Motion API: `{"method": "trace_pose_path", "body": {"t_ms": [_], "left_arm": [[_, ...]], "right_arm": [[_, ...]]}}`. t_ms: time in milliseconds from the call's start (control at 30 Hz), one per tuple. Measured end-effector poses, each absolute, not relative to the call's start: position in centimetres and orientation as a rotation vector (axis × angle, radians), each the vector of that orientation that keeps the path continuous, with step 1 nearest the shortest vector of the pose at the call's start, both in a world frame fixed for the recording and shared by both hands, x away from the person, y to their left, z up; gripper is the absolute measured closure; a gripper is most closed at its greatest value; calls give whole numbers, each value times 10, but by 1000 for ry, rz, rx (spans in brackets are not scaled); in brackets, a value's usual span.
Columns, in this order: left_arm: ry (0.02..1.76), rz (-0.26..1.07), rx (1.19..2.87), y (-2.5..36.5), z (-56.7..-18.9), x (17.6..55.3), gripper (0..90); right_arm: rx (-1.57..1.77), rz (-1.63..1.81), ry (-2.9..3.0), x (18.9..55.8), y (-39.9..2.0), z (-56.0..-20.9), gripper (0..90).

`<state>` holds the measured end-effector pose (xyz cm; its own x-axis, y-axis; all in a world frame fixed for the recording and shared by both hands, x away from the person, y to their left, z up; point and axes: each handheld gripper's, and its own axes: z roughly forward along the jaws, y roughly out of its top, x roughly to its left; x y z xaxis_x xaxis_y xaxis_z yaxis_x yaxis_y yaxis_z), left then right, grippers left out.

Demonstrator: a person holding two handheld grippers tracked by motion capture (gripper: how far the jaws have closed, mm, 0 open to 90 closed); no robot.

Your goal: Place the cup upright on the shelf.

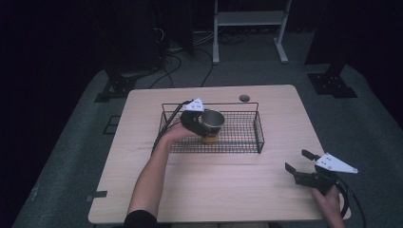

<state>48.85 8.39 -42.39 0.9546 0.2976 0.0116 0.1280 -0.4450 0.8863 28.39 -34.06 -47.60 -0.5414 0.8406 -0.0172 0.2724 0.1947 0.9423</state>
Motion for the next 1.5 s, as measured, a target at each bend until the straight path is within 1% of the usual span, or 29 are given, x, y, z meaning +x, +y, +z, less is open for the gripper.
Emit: {"method": "trace_pose_path", "body": {"t_ms": [233,533,967,1500], "left_arm": [[296,223,2064,84,-421,488,58],[297,251,2062,85,-419,488,56],[266,256,2068,82,-413,485,44],[263,268,2024,86,-400,481,15]], "right_arm": [[1037,1348,1926,284,-341,-476,128],[1036,1347,1926,284,-341,-476,128],[1039,1350,1923,284,-341,-476,128],[1043,1374,1913,283,-343,-476,128]]}}
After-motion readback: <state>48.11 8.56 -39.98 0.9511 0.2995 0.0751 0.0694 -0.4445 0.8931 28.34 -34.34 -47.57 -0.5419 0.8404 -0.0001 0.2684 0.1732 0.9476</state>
